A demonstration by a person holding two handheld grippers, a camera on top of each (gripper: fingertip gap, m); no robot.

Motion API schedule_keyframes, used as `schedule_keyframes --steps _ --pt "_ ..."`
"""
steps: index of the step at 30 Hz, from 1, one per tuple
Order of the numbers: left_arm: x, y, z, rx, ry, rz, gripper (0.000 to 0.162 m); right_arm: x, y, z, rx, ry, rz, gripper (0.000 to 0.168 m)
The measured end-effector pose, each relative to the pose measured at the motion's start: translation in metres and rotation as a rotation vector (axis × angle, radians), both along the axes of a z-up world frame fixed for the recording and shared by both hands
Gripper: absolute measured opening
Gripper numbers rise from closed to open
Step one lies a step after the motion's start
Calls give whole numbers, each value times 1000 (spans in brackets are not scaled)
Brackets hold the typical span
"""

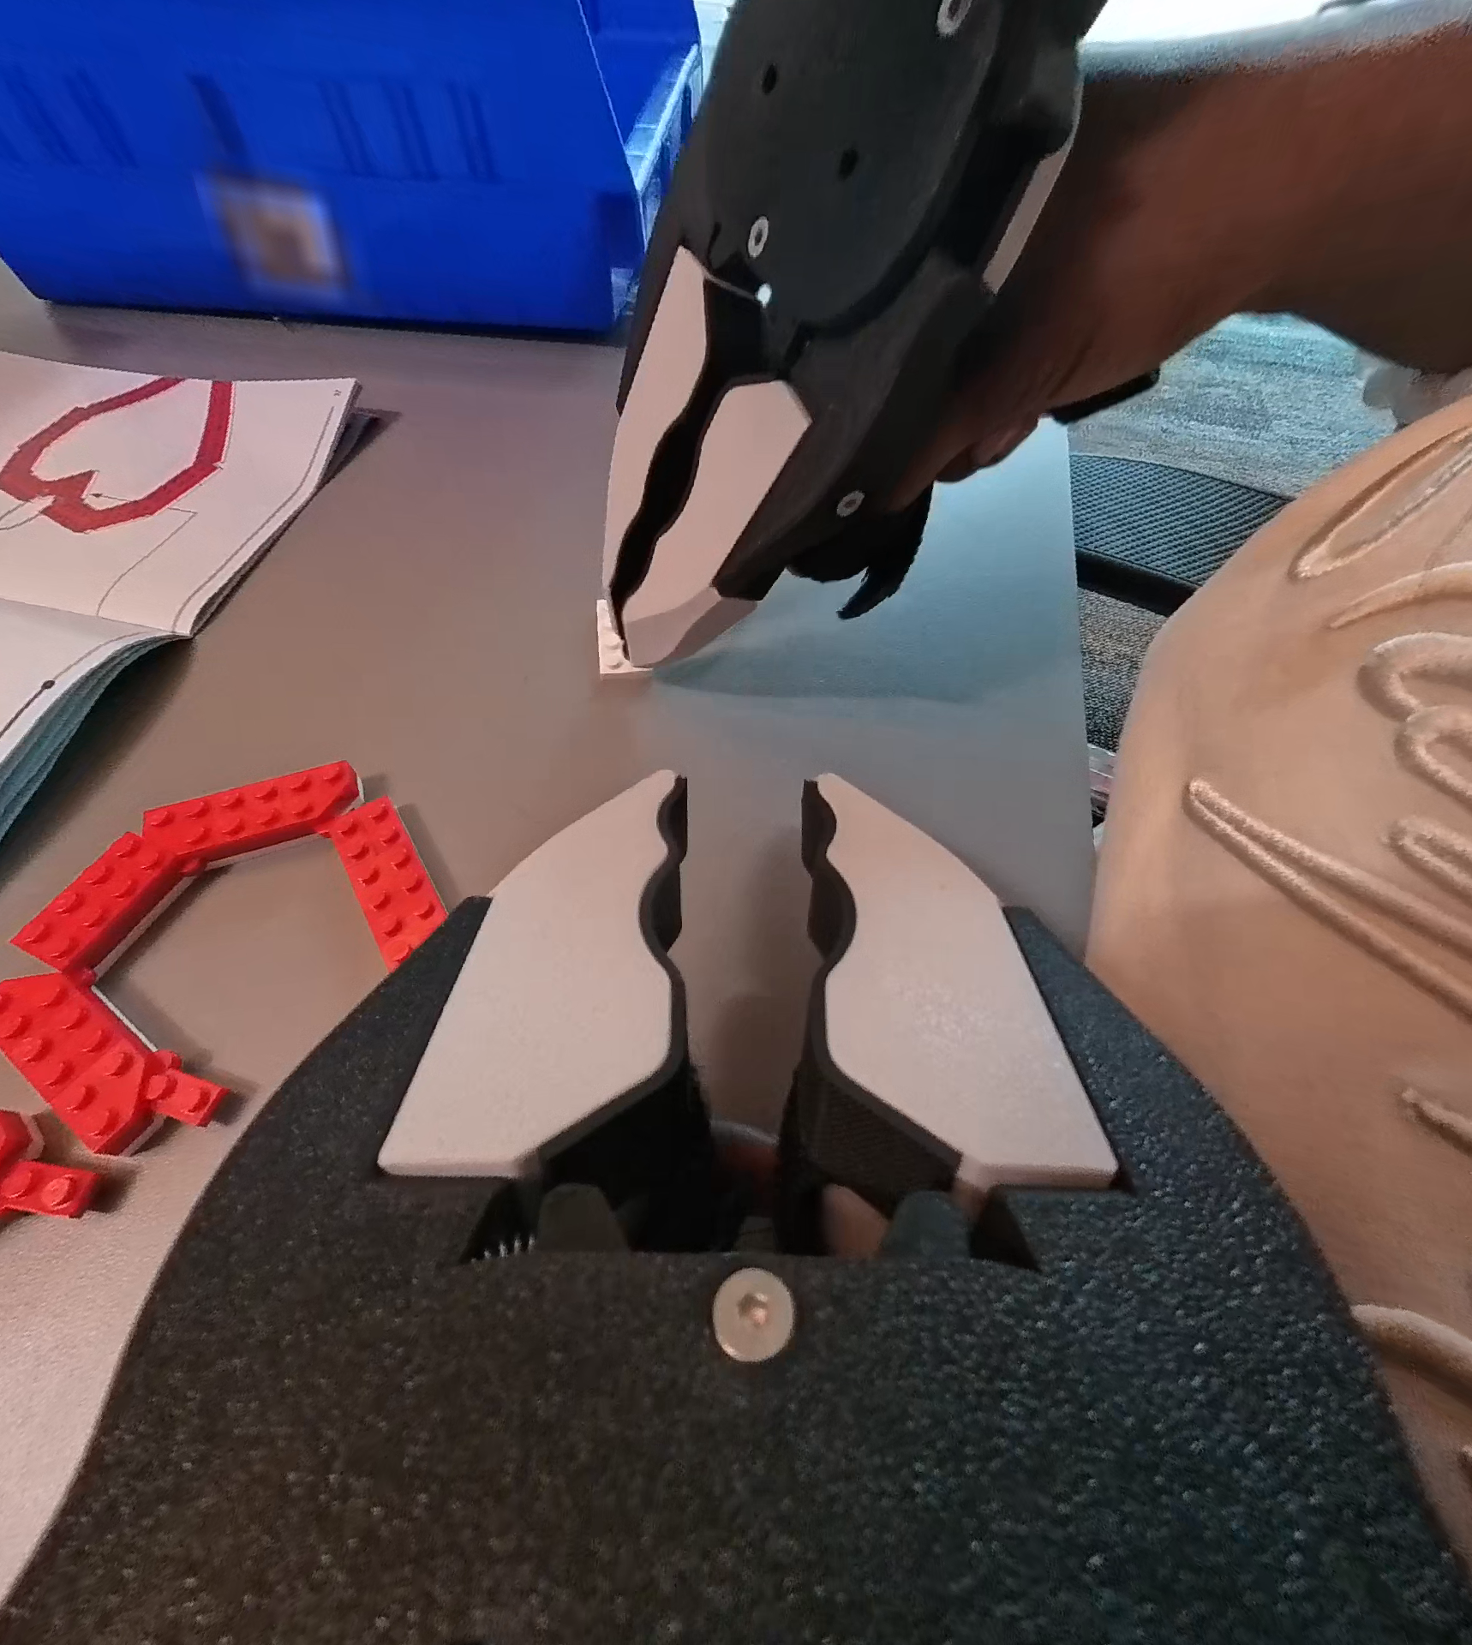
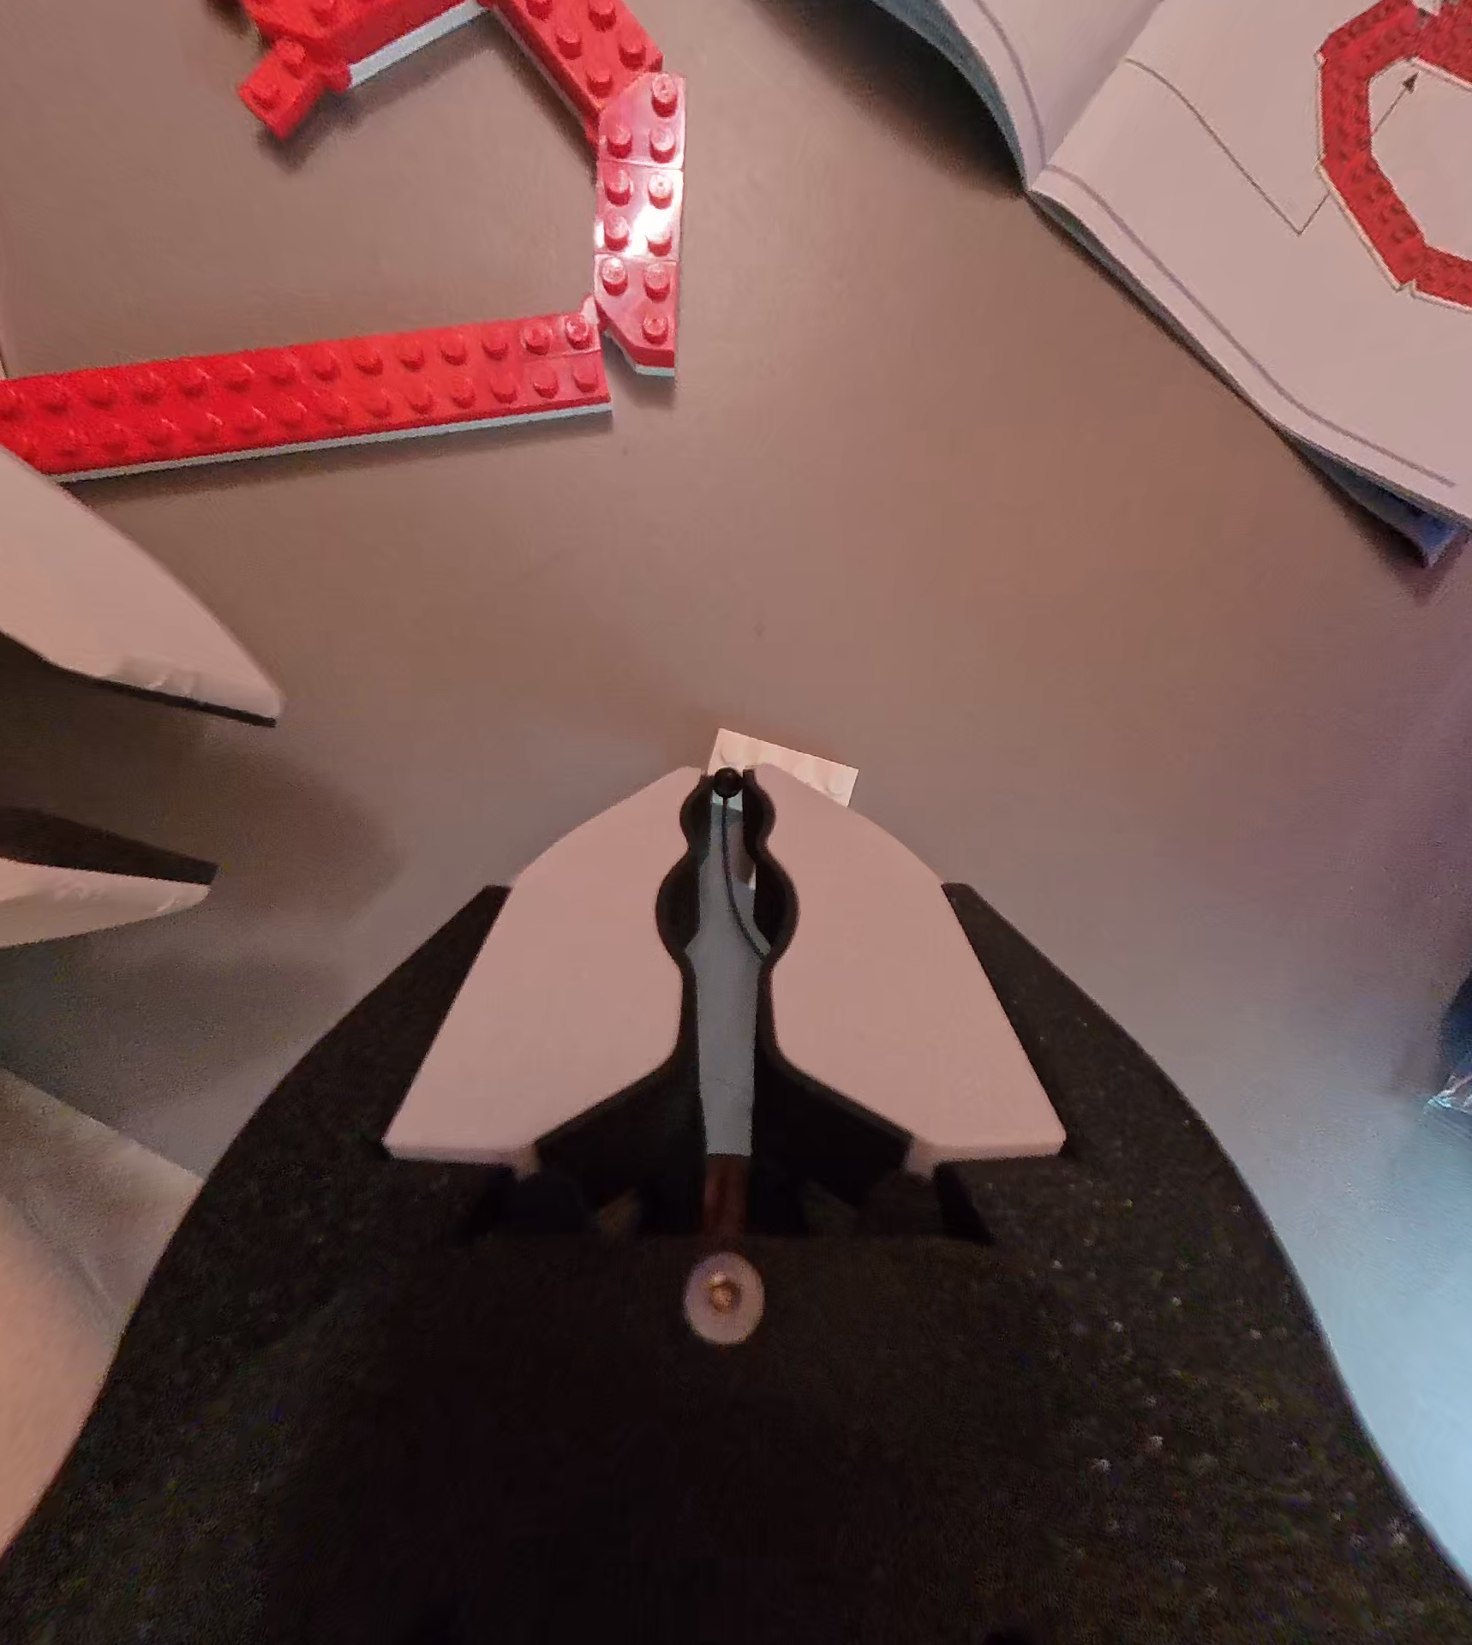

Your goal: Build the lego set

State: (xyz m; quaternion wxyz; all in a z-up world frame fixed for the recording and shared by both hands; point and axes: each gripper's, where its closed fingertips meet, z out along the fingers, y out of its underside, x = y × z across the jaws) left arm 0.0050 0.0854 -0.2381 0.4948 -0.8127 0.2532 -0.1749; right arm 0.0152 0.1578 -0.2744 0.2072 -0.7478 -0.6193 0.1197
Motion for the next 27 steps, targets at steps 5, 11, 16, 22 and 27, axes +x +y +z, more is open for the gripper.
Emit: schedule_keyframes --steps 5,11,16,22,27 --pt "-1 0 1 10 -1 4 24 3 -4 8 -35 -44 153 6" --pt "-3 0 1 12 4 16 24 2 -2 4 -87 -107 327 6" --pt "-4 1 1 6 -2 18 24 1 -3 1 -99 -124 349 6" --pt "-4 0 2 11 -9 16 24 2 -3 -2 -105 -139 334 6" --pt "-4 0 2 11 -10 14 24 3 -1 -1 -96 -149 331 6"
